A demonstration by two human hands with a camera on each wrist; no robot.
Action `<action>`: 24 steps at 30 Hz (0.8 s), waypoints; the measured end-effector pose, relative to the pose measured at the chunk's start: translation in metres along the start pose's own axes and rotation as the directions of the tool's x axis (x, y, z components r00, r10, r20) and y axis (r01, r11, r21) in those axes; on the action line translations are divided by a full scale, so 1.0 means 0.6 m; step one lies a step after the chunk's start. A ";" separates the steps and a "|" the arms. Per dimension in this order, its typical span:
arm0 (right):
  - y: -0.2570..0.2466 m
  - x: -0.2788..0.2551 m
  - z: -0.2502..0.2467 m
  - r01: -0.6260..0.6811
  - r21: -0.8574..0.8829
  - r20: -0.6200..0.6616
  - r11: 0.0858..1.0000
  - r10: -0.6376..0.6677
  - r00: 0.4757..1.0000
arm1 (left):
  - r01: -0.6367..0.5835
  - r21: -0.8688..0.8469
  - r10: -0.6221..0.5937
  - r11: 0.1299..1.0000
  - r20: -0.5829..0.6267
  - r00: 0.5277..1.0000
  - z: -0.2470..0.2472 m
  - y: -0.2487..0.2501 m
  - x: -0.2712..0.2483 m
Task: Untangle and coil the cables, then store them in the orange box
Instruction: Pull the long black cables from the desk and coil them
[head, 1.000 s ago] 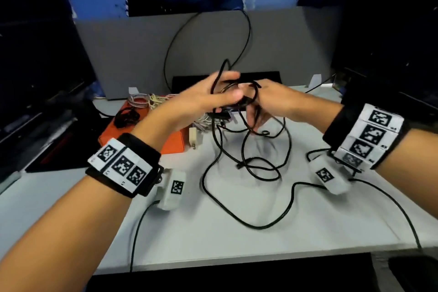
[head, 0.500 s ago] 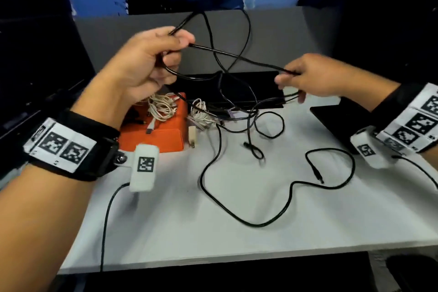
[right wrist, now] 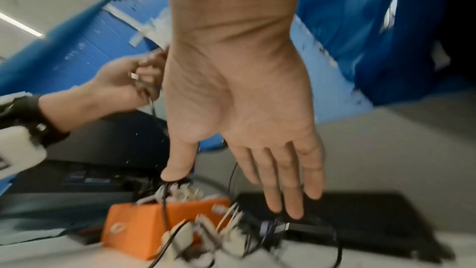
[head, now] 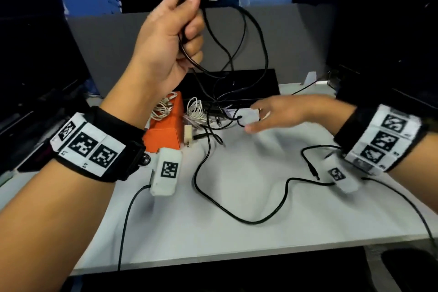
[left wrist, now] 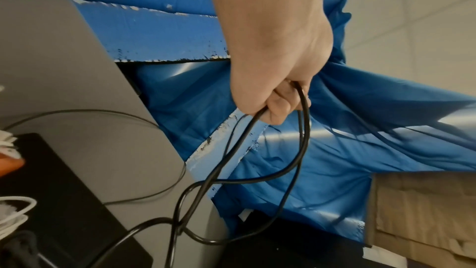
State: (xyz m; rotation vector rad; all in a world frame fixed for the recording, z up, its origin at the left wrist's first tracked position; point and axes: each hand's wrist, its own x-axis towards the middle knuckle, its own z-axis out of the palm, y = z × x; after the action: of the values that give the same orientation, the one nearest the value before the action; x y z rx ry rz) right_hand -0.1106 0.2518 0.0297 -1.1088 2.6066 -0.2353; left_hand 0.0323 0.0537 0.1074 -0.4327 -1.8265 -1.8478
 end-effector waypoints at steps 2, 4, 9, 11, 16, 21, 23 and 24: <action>-0.015 0.015 0.039 0.090 0.180 0.030 0.980 -0.097 0.995 | -0.032 0.012 0.031 0.999 0.083 0.996 0.015 0.008 0.002; -0.028 0.032 0.057 0.156 0.348 -0.043 0.925 -0.150 0.988 | -0.055 0.007 0.053 0.998 0.145 0.988 0.025 0.015 0.005; -0.038 0.044 0.036 0.245 0.625 -0.062 0.741 -0.265 0.962 | -0.029 0.020 0.027 0.999 0.114 0.993 0.009 0.020 0.015; -0.037 0.035 0.016 0.258 0.734 -0.052 0.628 -0.327 0.944 | -0.001 0.042 -0.001 0.999 0.032 0.999 -0.009 0.014 0.018; -0.014 0.011 -0.071 0.351 0.720 -0.329 0.599 -0.152 0.932 | 0.143 0.068 -0.095 0.987 -0.467 0.879 -0.065 -0.014 0.021; 0.034 -0.012 -0.122 0.321 0.818 -0.302 0.478 -0.119 0.946 | 0.410 0.222 -0.172 0.885 -0.662 0.730 -0.111 -0.040 0.015; 0.036 -0.018 -0.122 0.269 0.867 -0.196 0.420 -0.210 0.958 | 0.514 0.365 -0.291 0.777 -0.516 0.806 -0.097 -0.052 0.010; 0.033 -0.017 -0.119 0.260 0.866 -0.171 0.427 -0.235 0.957 | 0.537 0.432 -0.344 0.724 -0.449 0.825 -0.086 -0.057 0.007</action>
State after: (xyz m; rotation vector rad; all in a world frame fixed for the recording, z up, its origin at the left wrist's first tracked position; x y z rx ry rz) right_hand -0.1413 0.2752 0.0936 -1.0105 1.7751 -1.4916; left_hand 0.0163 0.0009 0.0786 0.5632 -2.2050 -1.4299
